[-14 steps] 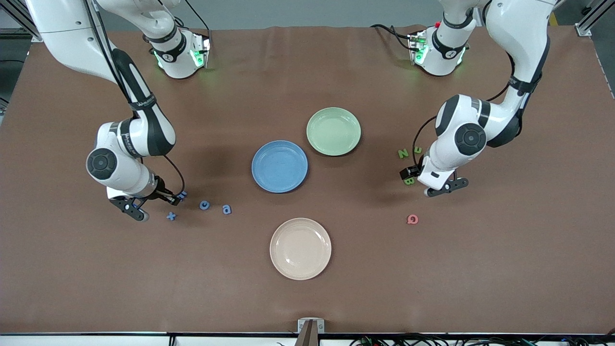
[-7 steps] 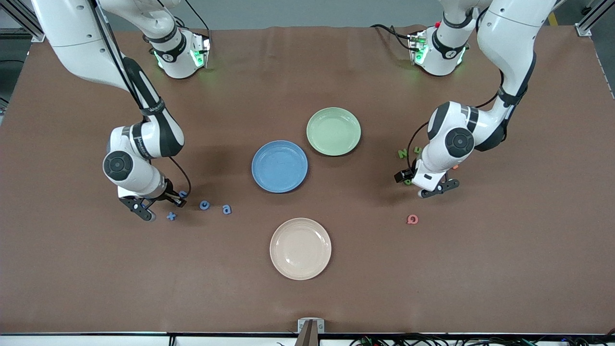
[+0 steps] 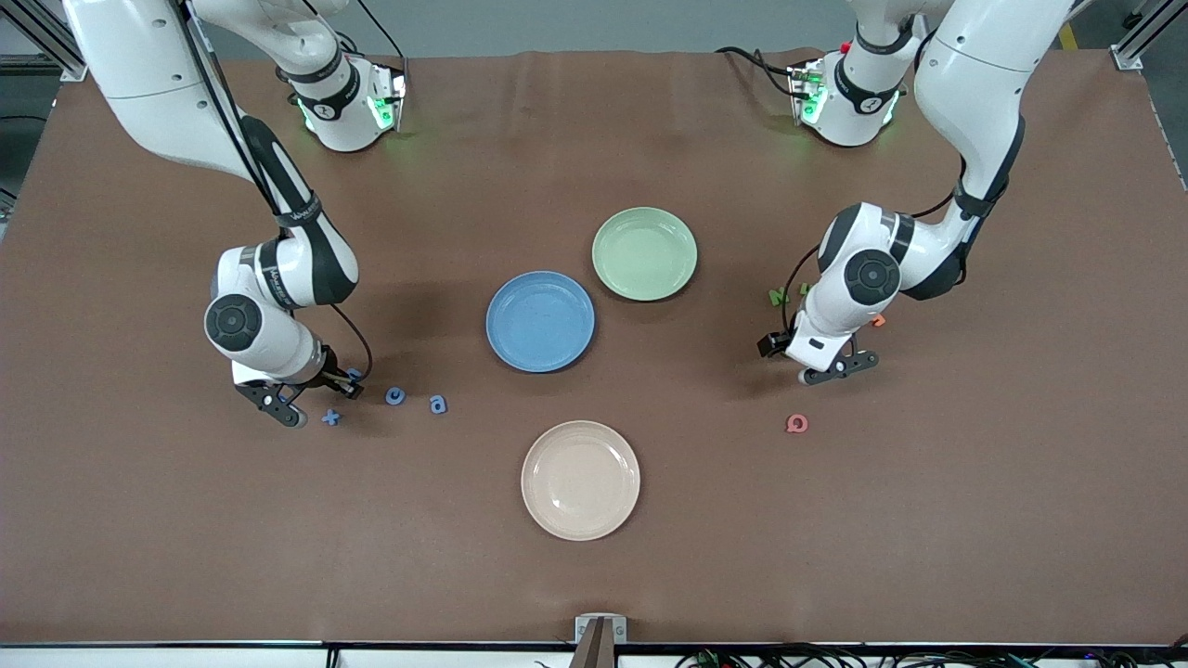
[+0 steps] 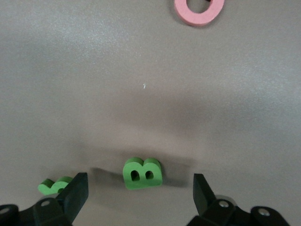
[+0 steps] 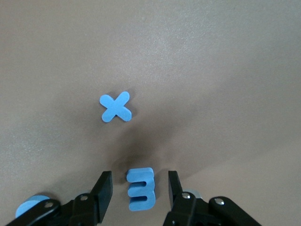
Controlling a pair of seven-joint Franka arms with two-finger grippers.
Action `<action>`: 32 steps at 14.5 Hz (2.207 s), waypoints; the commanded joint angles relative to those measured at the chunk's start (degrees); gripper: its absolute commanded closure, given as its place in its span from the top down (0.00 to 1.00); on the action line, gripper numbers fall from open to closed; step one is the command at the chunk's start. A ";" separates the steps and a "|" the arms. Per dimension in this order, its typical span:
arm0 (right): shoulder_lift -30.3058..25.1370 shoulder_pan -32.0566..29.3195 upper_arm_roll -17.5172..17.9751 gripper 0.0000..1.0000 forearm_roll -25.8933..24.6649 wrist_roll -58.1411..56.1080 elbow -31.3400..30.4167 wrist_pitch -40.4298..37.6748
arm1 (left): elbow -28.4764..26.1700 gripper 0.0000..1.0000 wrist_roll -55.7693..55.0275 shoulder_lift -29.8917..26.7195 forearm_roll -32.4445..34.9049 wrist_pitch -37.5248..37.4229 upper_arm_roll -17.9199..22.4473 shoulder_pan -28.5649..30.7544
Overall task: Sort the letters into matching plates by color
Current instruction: 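Grasp blue E with the right gripper while the left gripper grasps green B, then set the blue E and green B onto matching plates with both grippers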
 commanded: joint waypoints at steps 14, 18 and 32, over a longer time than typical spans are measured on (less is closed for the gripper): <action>0.36 0.57 0.26 0.00 -1.10 -1.05 -1.38 -0.21 | 1.72 0.28 -3.11 1.17 1.40 2.51 -0.01 0.12; -2.97 4.60 1.49 0.00 1.52 0.61 2.04 -10.12 | 1.81 0.25 -3.20 -0.76 1.40 1.89 -0.10 0.03; -2.19 25.79 6.59 0.35 7.51 26.38 7.94 -6.89 | 2.25 0.24 -26.82 -6.57 1.40 -13.40 -21.62 -2.06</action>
